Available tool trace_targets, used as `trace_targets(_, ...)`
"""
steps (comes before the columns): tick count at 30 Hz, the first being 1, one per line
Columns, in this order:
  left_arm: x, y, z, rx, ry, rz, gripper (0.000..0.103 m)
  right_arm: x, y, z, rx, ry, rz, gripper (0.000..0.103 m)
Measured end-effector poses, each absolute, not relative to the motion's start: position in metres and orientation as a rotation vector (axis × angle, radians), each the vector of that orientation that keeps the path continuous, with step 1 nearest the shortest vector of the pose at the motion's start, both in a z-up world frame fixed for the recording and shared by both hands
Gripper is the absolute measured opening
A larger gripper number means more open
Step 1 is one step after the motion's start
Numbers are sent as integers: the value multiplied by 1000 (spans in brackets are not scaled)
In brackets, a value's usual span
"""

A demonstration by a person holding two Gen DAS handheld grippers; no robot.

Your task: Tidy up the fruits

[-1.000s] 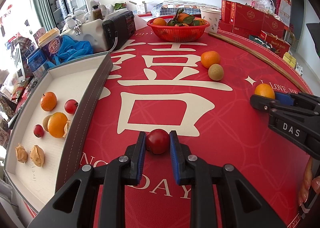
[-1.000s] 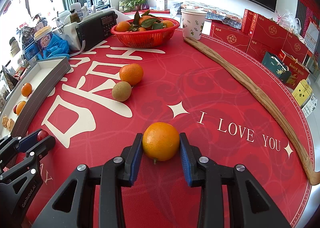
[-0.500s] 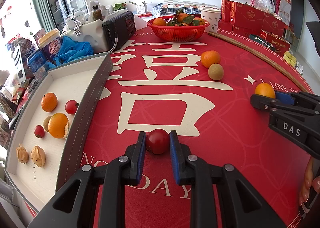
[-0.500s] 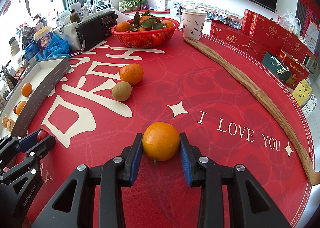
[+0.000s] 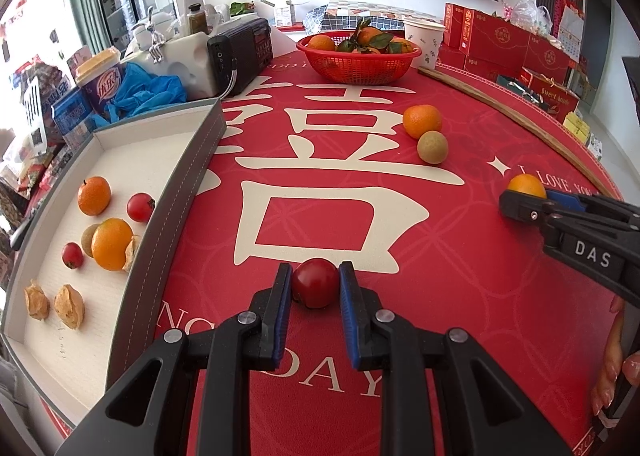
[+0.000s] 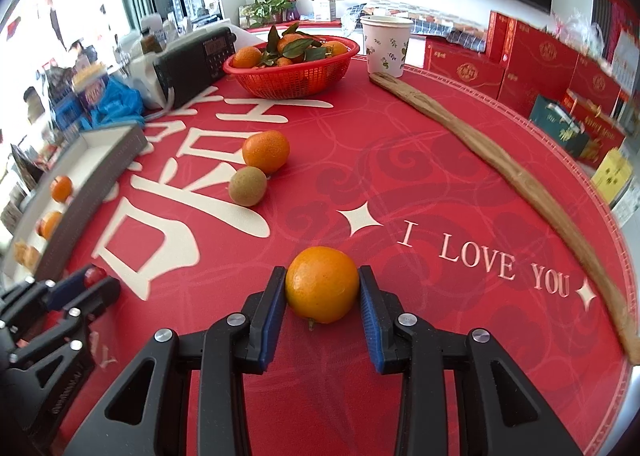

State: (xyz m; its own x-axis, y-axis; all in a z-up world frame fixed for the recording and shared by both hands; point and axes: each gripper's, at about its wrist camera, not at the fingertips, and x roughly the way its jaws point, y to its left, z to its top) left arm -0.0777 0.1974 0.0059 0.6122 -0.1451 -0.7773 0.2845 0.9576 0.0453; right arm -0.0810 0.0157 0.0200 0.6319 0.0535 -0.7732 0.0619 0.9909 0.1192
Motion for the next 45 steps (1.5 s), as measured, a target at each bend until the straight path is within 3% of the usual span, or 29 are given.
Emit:
trace_targets(34, -80, 209, 17, 124, 888, -260, 25, -85, 13, 27, 182, 848, 40, 36)
trace_targets(45, -69, 275, 57, 74, 794, -184, 25, -70, 50, 51, 183, 831, 135, 36)
